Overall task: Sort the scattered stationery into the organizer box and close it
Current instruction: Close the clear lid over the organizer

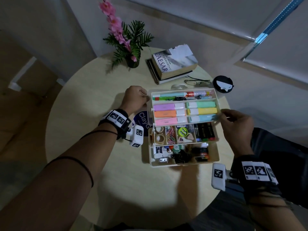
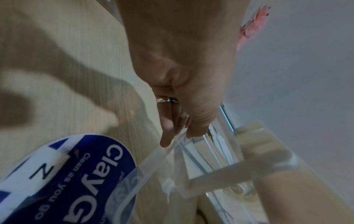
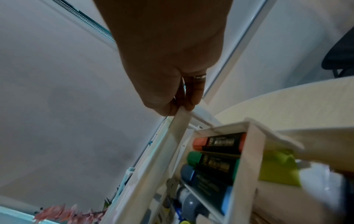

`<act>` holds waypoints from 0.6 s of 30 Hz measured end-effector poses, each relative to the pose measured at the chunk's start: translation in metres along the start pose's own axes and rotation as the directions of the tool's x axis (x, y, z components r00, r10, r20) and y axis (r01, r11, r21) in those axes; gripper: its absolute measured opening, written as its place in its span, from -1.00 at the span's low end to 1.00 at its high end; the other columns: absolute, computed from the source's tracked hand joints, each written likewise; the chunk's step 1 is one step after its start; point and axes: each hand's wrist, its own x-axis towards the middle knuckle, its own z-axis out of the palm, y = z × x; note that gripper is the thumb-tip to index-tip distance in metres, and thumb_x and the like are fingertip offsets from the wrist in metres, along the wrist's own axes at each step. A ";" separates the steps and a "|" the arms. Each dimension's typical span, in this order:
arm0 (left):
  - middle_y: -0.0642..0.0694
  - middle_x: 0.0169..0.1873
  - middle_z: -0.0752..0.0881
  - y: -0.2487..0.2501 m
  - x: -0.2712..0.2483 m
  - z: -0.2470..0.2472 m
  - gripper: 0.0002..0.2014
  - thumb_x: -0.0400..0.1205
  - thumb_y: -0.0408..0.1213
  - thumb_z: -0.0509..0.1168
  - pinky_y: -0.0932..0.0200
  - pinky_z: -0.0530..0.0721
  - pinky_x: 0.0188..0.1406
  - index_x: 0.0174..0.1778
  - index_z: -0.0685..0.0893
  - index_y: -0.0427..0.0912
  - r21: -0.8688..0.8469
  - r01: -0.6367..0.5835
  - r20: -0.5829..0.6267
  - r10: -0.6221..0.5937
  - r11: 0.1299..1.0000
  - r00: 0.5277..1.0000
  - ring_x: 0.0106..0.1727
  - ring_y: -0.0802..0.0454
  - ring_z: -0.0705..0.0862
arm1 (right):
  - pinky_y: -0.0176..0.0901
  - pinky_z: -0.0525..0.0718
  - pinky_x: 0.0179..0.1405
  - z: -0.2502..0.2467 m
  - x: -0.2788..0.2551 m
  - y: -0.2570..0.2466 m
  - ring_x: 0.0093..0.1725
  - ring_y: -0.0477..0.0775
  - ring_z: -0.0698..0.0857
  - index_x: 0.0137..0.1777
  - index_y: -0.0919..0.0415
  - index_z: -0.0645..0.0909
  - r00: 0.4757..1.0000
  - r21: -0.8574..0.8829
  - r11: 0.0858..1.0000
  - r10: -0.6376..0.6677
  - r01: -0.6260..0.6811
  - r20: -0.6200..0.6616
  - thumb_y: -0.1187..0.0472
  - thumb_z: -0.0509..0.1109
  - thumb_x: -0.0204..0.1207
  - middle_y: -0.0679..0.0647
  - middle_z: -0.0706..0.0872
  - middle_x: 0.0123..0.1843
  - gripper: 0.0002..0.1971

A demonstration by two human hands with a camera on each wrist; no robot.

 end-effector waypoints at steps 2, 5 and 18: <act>-0.14 -0.23 0.87 0.009 -0.012 -0.006 -0.86 0.53 -0.41 0.62 -0.09 0.91 -0.09 -0.13 0.79 -0.19 -0.031 -0.048 -0.037 0.047 0.998 0.998 -0.29 -0.04 0.85 | -0.43 0.73 -0.27 -0.010 -0.012 0.005 -0.27 -0.29 0.80 0.09 0.13 0.89 1.000 0.020 1.000 0.005 -0.005 0.011 0.19 0.56 0.59 -0.10 0.87 -0.17 -0.86; -0.09 -0.26 0.87 0.021 -0.033 -0.015 -0.85 0.48 -0.41 0.61 -0.05 0.90 -0.12 -0.24 0.77 -0.14 -0.057 -0.131 -0.074 0.126 0.990 0.989 -0.30 -0.05 0.86 | -0.32 0.77 -0.28 -0.021 -0.033 0.014 -0.26 -0.18 0.83 0.05 0.10 0.88 1.000 0.028 0.999 0.016 -0.016 0.022 0.15 0.60 0.55 -0.07 0.88 -0.20 -0.88; 0.06 0.54 0.66 0.015 -0.140 -0.033 -0.74 0.39 -0.39 0.56 0.02 0.83 -0.04 -0.33 0.59 -0.07 0.092 -0.507 0.073 0.502 0.857 0.862 0.05 0.15 0.87 | -0.65 0.59 -0.42 -0.028 -0.090 0.053 -0.29 -0.43 0.77 0.11 0.25 0.84 0.995 0.075 0.997 -0.002 -0.005 0.100 0.28 0.64 0.54 0.12 0.84 -0.19 -0.83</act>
